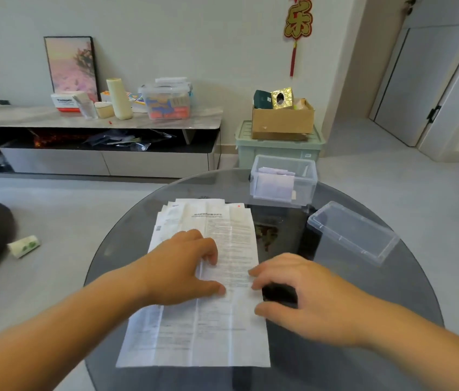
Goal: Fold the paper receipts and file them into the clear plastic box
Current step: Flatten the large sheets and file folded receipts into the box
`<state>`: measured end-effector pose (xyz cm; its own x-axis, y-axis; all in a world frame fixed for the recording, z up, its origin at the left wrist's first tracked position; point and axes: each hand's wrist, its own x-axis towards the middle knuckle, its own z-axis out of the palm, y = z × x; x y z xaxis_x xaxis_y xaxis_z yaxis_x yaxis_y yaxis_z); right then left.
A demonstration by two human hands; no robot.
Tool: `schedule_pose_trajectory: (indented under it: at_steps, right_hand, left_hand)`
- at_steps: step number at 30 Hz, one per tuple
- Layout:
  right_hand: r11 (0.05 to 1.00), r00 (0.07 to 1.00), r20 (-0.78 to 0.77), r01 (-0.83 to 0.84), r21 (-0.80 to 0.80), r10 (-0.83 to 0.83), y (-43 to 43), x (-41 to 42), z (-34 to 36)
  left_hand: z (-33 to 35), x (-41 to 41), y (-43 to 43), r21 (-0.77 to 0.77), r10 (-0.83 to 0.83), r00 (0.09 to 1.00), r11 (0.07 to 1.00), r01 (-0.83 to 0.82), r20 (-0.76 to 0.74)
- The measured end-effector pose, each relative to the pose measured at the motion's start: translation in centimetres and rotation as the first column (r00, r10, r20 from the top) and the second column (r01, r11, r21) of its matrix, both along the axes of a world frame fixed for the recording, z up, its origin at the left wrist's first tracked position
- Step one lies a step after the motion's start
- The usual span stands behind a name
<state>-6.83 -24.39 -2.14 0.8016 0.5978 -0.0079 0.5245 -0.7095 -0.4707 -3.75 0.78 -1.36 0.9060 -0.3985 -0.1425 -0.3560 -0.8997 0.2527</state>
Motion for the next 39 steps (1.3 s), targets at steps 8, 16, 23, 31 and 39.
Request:
schedule_pose_trajectory:
  at_steps: [8, 16, 23, 31, 39]
  right_hand:
    - [0.995, 0.998, -0.047, -0.052, -0.084, 0.048, 1.6, -5.6, -1.1]
    - [0.996, 0.998, -0.053, 0.027, -0.09, -0.031, -0.7, -8.2, -1.0]
    - [0.993, 0.99, -0.078, 0.116, -0.024, -0.117, -1.8, -9.1, -1.4]
    - [0.986, 0.988, 0.015, 0.15, 0.077, -0.151, -2.3, -8.4, -1.8]
    - [0.849, 0.959, -0.149, 0.283, 0.446, -0.241, -1.9, -7.7, -1.1]
  left_hand:
    - [-0.7, -7.2, -0.1, 0.057, -0.089, 0.989, 0.994, 0.096, -0.119]
    - [-2.0, -9.2, -1.3, -0.078, -0.212, 0.976, 0.975, 0.208, -0.048]
    - [-1.8, -9.2, -2.3, -0.16, -0.209, 0.978, 0.965, 0.207, 0.007]
    - [-0.1, -8.8, -1.9, -0.341, -0.123, 0.975, 0.938, 0.054, -0.184]
    - [-0.4, -6.4, 1.3, -0.53, -0.034, 0.912, 0.822, -0.207, -0.408]
